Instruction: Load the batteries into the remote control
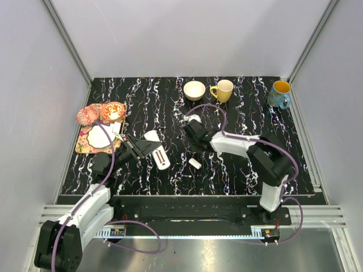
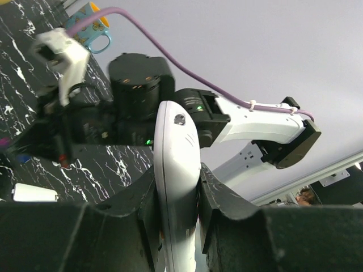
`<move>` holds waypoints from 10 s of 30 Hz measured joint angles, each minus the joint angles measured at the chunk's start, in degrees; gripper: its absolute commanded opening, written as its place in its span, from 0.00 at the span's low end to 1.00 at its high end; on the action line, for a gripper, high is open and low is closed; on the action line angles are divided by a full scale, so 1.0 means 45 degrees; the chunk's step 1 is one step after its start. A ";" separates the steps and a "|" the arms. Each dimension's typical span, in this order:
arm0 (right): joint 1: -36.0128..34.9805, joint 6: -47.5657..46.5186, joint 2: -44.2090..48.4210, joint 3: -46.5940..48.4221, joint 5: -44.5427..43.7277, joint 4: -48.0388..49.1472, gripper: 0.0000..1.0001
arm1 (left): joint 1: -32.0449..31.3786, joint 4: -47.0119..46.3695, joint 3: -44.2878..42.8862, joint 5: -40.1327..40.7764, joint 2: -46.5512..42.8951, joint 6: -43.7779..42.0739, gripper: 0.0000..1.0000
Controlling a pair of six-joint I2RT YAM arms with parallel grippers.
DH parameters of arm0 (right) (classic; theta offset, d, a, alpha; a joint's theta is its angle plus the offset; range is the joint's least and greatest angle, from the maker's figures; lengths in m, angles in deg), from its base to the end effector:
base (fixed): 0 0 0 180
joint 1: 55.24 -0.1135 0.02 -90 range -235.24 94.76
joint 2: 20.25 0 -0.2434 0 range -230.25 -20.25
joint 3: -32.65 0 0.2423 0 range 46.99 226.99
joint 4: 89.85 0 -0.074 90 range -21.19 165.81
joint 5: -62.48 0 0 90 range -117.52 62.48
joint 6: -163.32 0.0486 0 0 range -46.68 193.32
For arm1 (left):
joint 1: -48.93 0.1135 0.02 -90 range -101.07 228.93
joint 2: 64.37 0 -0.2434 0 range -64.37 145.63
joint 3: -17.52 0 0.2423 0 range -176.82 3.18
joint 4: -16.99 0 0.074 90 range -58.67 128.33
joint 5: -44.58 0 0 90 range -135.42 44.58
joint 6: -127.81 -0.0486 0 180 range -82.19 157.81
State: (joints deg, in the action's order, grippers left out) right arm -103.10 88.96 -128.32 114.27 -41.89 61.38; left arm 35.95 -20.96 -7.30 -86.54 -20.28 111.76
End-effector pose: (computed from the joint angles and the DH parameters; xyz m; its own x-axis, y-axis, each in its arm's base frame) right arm 0.2649 0.2748 0.1375 -0.6987 -0.3830 -0.6043 -0.4517 0.8912 -0.0425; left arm 0.1669 -0.0713 0.2383 -0.6597 -0.5909 -0.4643 0.5146 0.0951 -0.8522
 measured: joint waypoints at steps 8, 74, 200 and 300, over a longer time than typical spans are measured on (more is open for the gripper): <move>0.1195 0.0831 0.1787 -0.1613 -0.1171 -0.0636 0.00 | -0.0010 -0.0772 0.0044 0.0073 0.1001 -0.0160 0.00; 0.2628 0.1404 0.0393 -0.0588 -0.0321 -0.0865 0.34 | -0.1098 0.1054 -0.2725 -0.0209 0.3832 -0.0806 0.00; -0.0262 0.2691 0.2788 0.5785 0.3313 -1.0773 0.00 | -0.5401 -0.3789 -0.3560 0.4979 1.0724 0.1569 0.00; 0.0257 0.1588 1.4955 -0.7412 0.5411 0.1972 0.83 | -0.6086 -0.4284 -0.3230 0.4172 1.0384 0.3633 0.00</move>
State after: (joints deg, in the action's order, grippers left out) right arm -101.94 96.11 -61.02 80.92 -17.54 70.25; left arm 8.57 -40.24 -21.84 -67.77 26.45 128.11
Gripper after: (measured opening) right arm 0.843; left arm 0.307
